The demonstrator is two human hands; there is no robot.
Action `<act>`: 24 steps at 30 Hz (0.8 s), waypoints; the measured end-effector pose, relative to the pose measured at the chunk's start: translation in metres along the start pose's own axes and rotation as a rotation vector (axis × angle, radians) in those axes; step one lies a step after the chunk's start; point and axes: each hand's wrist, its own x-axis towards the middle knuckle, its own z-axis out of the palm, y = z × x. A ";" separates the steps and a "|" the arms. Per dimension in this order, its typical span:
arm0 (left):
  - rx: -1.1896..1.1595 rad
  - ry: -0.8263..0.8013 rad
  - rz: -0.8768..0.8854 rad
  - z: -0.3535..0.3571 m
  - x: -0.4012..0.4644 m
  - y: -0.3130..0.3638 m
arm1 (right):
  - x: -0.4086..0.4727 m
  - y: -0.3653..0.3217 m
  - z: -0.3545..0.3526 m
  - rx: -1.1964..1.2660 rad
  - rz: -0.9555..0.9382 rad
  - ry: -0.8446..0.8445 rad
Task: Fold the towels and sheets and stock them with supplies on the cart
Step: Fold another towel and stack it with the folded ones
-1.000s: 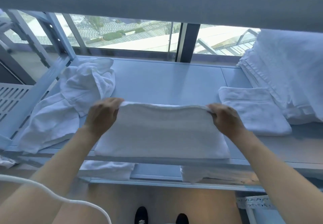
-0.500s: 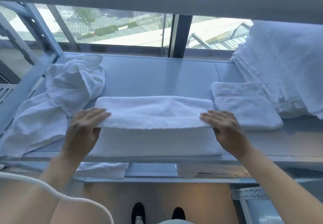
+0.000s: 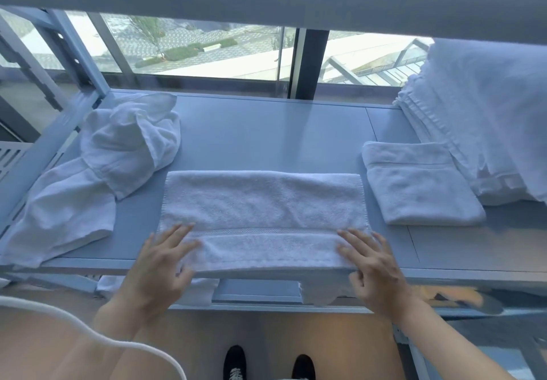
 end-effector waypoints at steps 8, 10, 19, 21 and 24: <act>0.172 -0.123 0.021 0.049 0.129 0.056 | 0.144 -0.101 0.043 0.092 0.045 -0.231; 0.177 -0.091 0.022 0.047 0.137 0.028 | 0.159 -0.081 0.043 0.016 0.085 -0.260; 0.184 -0.044 -0.026 0.031 0.124 -0.026 | 0.160 0.031 0.020 -0.075 0.394 -0.225; 0.186 -0.049 -0.030 0.031 0.123 -0.025 | 0.162 0.027 0.021 -0.104 0.407 -0.228; 0.173 -0.061 -0.038 0.032 0.122 -0.026 | 0.165 -0.003 0.023 -0.071 0.459 -0.154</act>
